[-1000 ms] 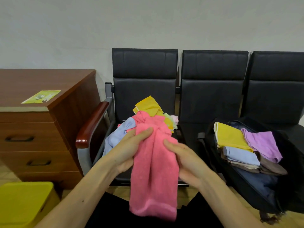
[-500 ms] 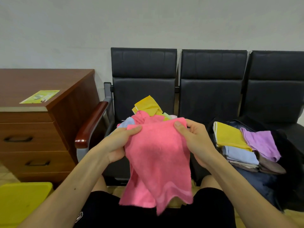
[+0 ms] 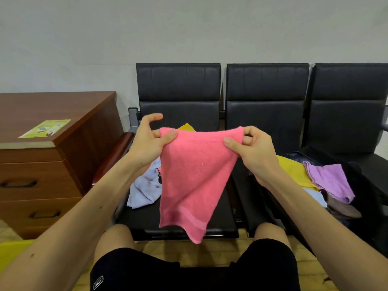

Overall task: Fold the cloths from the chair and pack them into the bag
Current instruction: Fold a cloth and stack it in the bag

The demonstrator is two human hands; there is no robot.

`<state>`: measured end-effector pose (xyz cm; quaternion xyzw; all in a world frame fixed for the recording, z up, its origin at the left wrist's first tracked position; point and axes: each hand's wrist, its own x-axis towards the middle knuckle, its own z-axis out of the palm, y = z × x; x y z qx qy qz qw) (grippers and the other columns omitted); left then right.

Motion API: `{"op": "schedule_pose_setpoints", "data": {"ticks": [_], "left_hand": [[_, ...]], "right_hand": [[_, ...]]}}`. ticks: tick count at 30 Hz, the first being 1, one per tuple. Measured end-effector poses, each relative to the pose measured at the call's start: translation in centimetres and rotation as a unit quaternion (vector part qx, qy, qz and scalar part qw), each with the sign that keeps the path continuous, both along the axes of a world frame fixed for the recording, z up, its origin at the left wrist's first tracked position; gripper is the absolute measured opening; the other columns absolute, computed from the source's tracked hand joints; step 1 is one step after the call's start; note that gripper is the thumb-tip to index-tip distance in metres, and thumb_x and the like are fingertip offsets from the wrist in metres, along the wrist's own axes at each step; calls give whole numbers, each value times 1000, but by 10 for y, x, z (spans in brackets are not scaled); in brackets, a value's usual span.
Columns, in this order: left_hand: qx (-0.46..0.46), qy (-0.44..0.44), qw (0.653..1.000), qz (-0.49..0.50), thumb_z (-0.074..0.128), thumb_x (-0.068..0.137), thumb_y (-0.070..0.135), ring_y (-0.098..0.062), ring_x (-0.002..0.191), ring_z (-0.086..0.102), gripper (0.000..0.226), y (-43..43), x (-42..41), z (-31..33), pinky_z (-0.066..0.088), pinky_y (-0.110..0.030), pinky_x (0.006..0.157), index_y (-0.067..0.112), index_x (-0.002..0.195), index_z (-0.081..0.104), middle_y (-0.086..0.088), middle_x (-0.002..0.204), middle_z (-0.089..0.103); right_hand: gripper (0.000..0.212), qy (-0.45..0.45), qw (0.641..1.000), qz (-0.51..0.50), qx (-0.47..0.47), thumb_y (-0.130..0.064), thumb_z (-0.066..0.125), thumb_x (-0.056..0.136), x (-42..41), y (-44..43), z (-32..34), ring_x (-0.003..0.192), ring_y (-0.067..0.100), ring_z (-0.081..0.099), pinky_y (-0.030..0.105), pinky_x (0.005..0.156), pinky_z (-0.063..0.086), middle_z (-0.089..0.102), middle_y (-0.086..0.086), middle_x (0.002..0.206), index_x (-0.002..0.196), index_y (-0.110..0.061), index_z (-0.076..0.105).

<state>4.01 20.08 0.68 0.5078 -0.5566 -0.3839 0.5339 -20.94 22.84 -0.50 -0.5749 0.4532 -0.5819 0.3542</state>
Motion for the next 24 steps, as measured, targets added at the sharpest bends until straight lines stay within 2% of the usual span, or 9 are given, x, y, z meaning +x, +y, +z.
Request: {"op": "schedule_pose_setpoints", "data": {"ticks": [2,4,6,9,11,15,17,20,24], "left_hand": [[-38,-62,997,-17,72,90,13,-24,102,70,45,-1,4,4,57,-37,90,25,130,55,-12,113,70],[-63,-131,989,-19,71,90,16,-20,107,68,38,-1,8,4,56,-35,94,20,127,64,-7,120,69],[-69,-147,986,-20,71,90,16,-13,102,69,36,-2,11,2,57,-27,90,15,125,66,-4,116,70],[-66,-155,985,-39,70,90,12,2,86,70,31,-2,12,0,55,-12,74,10,120,69,3,104,71],[-71,-171,982,-49,70,90,9,5,82,69,25,-3,11,-3,54,-11,72,10,115,71,5,102,71],[-50,-183,979,-71,72,88,11,-4,93,71,24,-5,9,-8,57,-19,85,8,112,73,2,103,73],[-17,-171,979,-107,81,80,14,-13,101,71,34,-5,10,-8,57,-26,90,9,112,74,-1,109,74],[13,-218,966,-134,90,67,17,-12,100,71,49,-2,11,-6,58,-31,91,14,114,74,2,109,75],[-15,-283,954,-95,89,71,22,-16,87,73,30,-1,13,-11,60,-42,85,23,99,78,6,93,77]], "right_hand": [[38,72,996,-33,-32,-11,81,80,-1,-3,2,75,10,72,24,67,56,72,4,86,100,-22,50],[49,153,986,-36,-49,-15,81,81,-4,-5,5,82,9,72,24,74,58,72,-2,89,120,-22,52],[50,229,972,-29,-47,-20,78,84,-6,-7,10,90,9,71,25,83,58,74,-3,95,130,-18,59],[37,320,945,-34,-52,-26,74,88,-8,-8,17,99,12,69,30,92,55,74,0,107,123,-16,69],[32,353,934,-28,-49,-29,74,88,-10,-8,19,100,11,69,34,95,54,75,-2,105,117,-16,72],[21,376,923,-50,-62,-32,73,87,-13,-11,16,92,11,71,44,100,50,76,-7,92,104,-19,77],[19,382,920,-60,-67,-34,72,88,-14,-11,14,92,13,71,46,99,49,76,-8,91,101,-21,77],[20,396,914,-63,-68,-37,70,89,-17,-11,14,93,13,70,44,92,53,76,-8,91,100,-22,77],[22,453,887,-49,-73,-42,67,90,-20,-8,10,90,15,67,42,81,55,73,-7,90,101,-24,75]]}}
